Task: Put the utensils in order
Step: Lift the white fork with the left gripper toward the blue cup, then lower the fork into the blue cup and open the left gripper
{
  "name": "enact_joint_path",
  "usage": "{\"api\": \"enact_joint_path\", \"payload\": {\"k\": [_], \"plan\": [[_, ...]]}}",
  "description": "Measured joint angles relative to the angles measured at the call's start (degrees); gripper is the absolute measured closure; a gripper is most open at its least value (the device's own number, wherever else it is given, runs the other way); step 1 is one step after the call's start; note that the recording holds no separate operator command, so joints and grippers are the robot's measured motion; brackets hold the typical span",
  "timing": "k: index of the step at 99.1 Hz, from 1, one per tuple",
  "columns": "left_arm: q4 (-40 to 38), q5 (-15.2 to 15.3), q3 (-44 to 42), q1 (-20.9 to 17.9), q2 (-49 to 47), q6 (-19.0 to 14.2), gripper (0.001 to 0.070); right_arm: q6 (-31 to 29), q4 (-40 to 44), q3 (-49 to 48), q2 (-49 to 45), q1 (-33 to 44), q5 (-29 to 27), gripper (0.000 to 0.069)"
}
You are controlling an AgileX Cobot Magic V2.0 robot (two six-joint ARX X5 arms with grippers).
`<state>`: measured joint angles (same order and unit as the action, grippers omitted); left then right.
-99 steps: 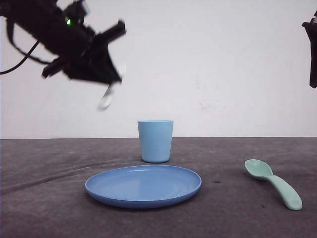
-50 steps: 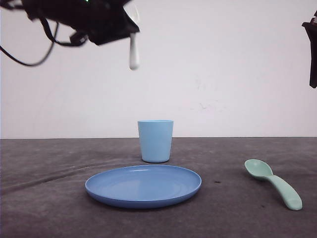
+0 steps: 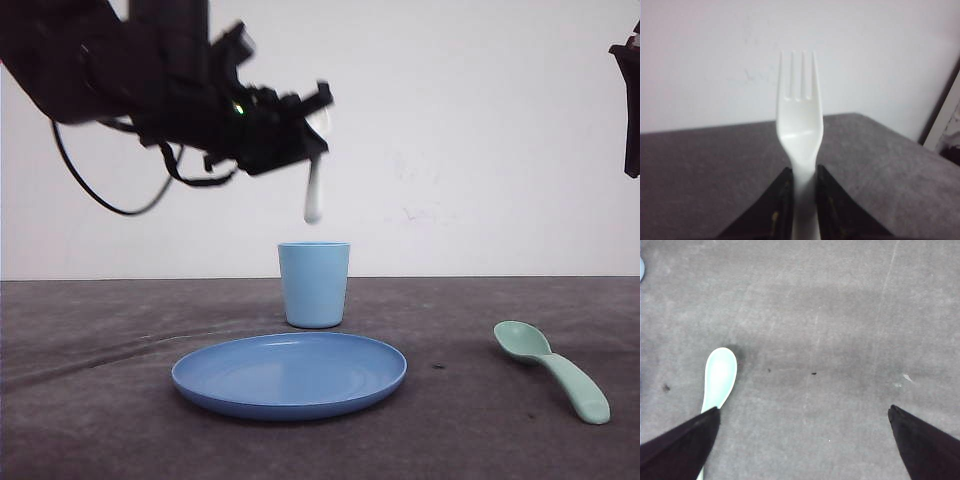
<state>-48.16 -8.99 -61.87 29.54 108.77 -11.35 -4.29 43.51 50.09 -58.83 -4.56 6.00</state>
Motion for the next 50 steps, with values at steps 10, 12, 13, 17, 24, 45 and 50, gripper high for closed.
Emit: {"api": "enact_joint_path", "payload": {"k": [10,12,13,17,24,45,50], "plan": [[0.11,-0.02,-0.52,0.17,2.36,0.02,0.0667,0.00,0.00,0.00,0.00,0.00,0.00,0.0011],[0.26,0.00,-0.52,0.22,2.71,0.07,0.0667,0.00,0.02,0.00,0.00,0.00,0.00,0.0011],[0.37,0.00,-0.52,0.22,2.89,0.13,0.0667,0.00,0.00,0.00,0.00,0.00,0.00,0.0011],[0.90,0.00,-0.52,0.22,3.48,0.44,0.0667,0.00,0.02,0.00,0.00,0.00,0.00,0.0011],[2.82,0.00,-0.52,0.24,4.22,1.42,0.0667,0.00,0.00,0.00,0.00,0.00,0.00,0.0011],[6.54,-0.02,-0.52,0.31,5.62,2.64,0.0667,0.00,0.02,0.00,0.00,0.00,0.02,0.0011],[6.93,0.00,-0.52,0.37,5.70,2.82,0.0667,0.00,0.02,0.00,0.00,0.00,0.02,0.0011]]}}
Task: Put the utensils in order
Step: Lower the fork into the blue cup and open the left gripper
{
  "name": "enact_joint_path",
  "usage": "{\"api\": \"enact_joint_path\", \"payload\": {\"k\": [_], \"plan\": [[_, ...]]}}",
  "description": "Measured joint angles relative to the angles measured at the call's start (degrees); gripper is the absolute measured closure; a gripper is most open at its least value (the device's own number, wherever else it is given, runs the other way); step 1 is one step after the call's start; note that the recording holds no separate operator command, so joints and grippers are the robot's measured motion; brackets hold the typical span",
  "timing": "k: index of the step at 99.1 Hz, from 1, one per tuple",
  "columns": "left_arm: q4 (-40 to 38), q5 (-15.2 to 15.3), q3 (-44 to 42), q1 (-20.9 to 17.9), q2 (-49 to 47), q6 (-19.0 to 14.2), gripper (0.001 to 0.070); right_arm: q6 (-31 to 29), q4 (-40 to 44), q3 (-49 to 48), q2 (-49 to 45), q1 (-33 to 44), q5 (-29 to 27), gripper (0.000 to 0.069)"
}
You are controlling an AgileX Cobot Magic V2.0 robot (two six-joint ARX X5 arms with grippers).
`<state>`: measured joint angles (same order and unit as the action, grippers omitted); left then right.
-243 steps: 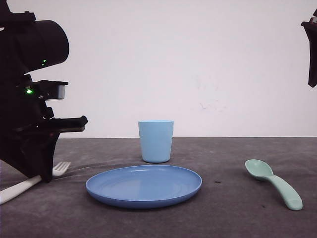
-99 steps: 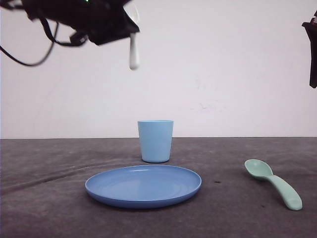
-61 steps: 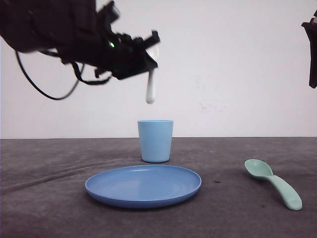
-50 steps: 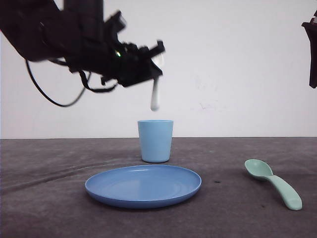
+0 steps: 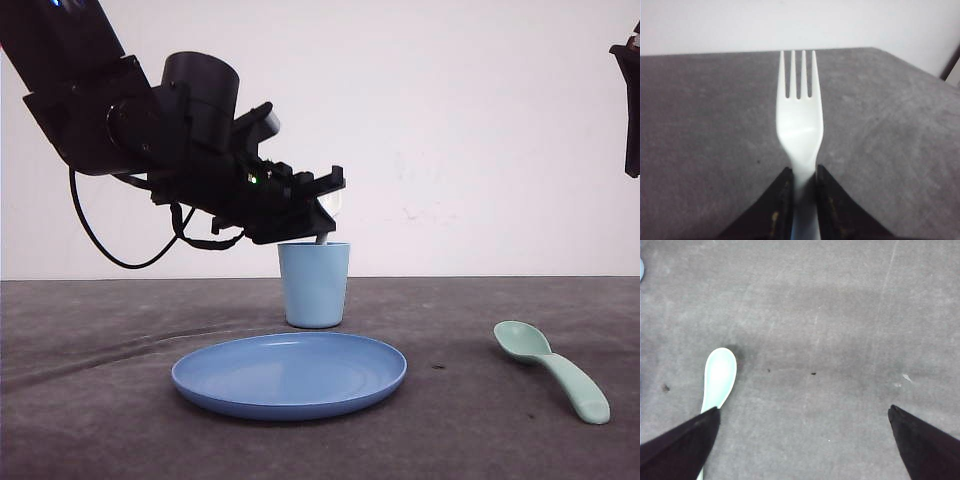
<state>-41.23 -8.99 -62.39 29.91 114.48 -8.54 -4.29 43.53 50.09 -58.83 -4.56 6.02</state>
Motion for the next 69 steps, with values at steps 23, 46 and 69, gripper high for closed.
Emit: {"api": "enact_joint_path", "payload": {"k": [23,46,69], "plan": [[-0.04,-0.07,-0.02,0.44,0.00,0.17,0.0637,0.00,0.00,0.00,0.00,0.00,-0.02,0.0011],[-0.04,-0.07,-0.02,0.44,0.00,0.15,0.0446,0.00,-0.07,0.00,0.00,0.00,0.00,0.0011],[8.33,-0.09,-0.02,0.26,-7.26,0.15,0.0436,0.02,-0.28,0.00,0.00,0.00,0.22,0.0011]]}}
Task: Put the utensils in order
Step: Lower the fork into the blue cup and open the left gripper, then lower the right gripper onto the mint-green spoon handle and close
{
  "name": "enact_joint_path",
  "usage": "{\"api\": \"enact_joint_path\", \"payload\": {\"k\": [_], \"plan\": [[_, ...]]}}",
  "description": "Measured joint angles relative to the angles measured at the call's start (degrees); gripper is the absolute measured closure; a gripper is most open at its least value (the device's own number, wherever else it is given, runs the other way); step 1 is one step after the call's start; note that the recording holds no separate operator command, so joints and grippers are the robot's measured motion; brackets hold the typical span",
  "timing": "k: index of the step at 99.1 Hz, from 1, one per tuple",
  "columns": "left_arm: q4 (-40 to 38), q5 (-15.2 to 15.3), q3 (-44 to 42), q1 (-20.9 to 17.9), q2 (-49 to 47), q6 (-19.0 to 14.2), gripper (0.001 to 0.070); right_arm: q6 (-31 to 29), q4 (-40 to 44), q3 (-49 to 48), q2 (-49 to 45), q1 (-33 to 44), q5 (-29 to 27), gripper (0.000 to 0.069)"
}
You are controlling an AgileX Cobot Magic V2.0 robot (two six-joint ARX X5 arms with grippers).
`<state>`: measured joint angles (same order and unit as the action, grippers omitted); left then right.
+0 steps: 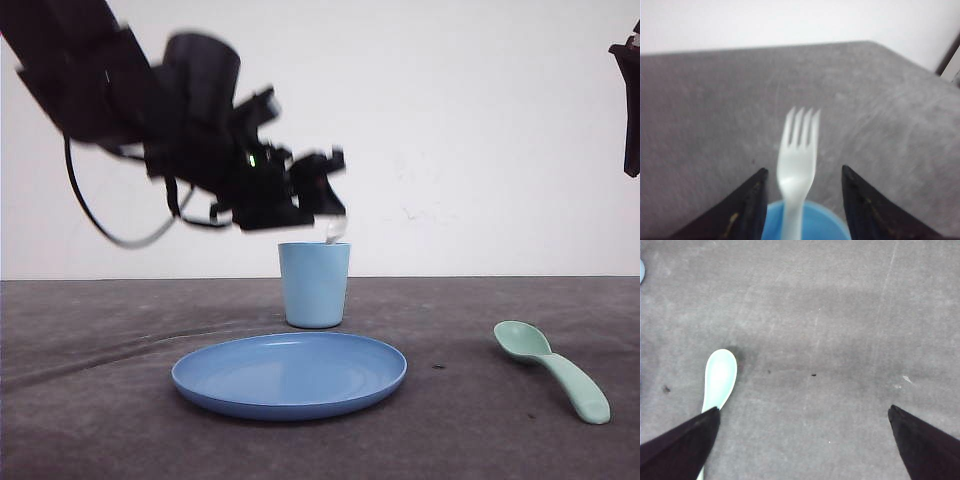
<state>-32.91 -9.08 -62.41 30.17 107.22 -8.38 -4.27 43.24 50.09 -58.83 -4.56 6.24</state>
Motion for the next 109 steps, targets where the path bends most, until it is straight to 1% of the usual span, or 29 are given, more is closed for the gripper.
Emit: {"api": "enact_joint_path", "payload": {"k": [16,33,47,59,72,83,91,99,109], "plan": [[9.94,-0.09,-0.02,-1.90,-12.24,0.00,0.0435,-0.04,-0.20,0.00,-0.07,-0.20,2.86,0.0011],[24.85,-0.09,-0.04,-6.05,-24.57,0.00,0.0435,-0.68,-0.79,0.00,-1.53,-2.36,6.14,0.0011],[36.83,-0.07,-0.04,-11.02,-35.32,0.00,0.0436,-1.53,-1.18,0.00,-4.59,-5.11,8.35,0.0011],[43.08,-0.02,-0.07,-15.67,-43.45,0.52,0.0435,-2.19,-2.86,0.00,-8.26,-7.41,8.79,0.0011],[50.84,0.07,-0.07,-20.98,-50.34,2.73,0.0436,-2.67,-5.09,0.00,-12.57,-9.53,8.79,0.0011],[58.58,0.11,-0.07,-25.38,-53.77,5.11,0.0436,-3.15,-6.23,0.00,-15.87,-10.91,8.79,0.0011],[61.77,0.13,0.15,-28.04,-54.84,6.12,0.0436,-3.50,-7.45,0.00,-18.05,-11.76,8.79,0.0011],[61.61,0.13,2.08,-30.12,-55.95,6.32,0.0436,-3.67,-8.79,0.00,-20.17,-12.55,8.79,0.0011],[60.96,0.13,6.45,-31.98,-57.83,6.25,0.0436,-4.15,-10.60,0.00,-22.71,-13.46,8.79,0.0011]]}}
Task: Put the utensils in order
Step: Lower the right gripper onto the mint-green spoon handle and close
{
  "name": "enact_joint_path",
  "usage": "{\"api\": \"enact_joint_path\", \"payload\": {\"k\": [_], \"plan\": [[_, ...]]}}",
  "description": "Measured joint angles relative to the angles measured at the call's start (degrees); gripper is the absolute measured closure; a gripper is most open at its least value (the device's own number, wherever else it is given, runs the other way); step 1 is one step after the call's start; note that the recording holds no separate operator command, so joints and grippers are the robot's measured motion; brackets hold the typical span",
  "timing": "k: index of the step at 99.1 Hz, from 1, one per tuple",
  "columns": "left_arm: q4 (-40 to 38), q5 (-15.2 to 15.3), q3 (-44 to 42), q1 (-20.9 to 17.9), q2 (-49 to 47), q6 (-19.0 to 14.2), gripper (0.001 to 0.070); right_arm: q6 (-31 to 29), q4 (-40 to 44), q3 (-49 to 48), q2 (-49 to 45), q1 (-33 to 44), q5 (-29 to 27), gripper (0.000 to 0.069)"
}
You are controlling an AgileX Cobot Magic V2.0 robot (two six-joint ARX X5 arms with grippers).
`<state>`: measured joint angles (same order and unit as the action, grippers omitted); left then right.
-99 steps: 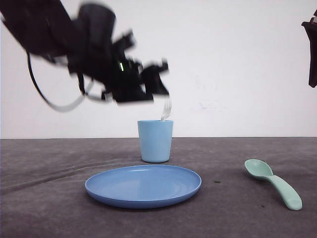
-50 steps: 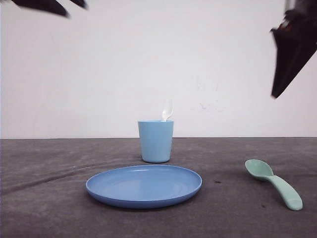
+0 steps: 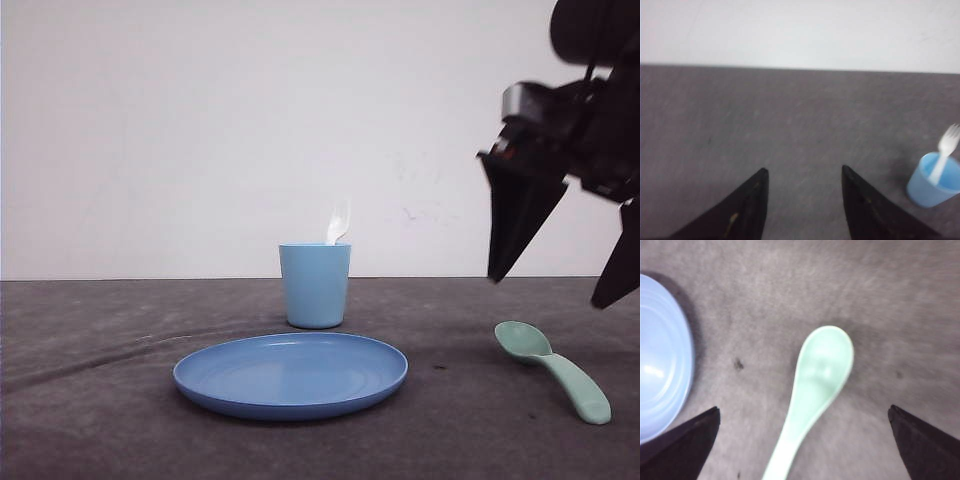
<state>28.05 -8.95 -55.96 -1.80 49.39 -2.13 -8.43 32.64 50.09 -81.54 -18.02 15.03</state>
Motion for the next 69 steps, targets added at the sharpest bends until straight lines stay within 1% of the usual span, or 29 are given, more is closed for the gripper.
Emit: {"api": "enact_joint_path", "payload": {"k": [14,25,33,49,69], "plan": [[0.09,0.00,6.34,-0.24,-1.07,-0.44,0.0436,-1.05,-2.99,0.00,-3.04,-0.79,0.02,0.0017],[0.52,0.00,9.16,-0.24,-0.94,-0.68,0.0436,-1.95,-4.46,0.00,-4.74,-1.09,-0.02,0.0031],[0.44,0.00,9.51,-0.24,-0.92,-0.87,0.0436,-2.40,-5.53,0.00,-5.55,-1.09,-0.02,0.0049],[-0.07,0.00,9.51,-0.24,-0.98,-0.90,0.0436,-2.80,-7.23,0.00,-7.61,-1.07,-0.04,0.0135],[-0.17,0.00,9.51,-0.24,-0.98,-0.90,0.0436,-3.65,-8.59,0.00,-8.63,-1.16,-0.07,0.0169]]}}
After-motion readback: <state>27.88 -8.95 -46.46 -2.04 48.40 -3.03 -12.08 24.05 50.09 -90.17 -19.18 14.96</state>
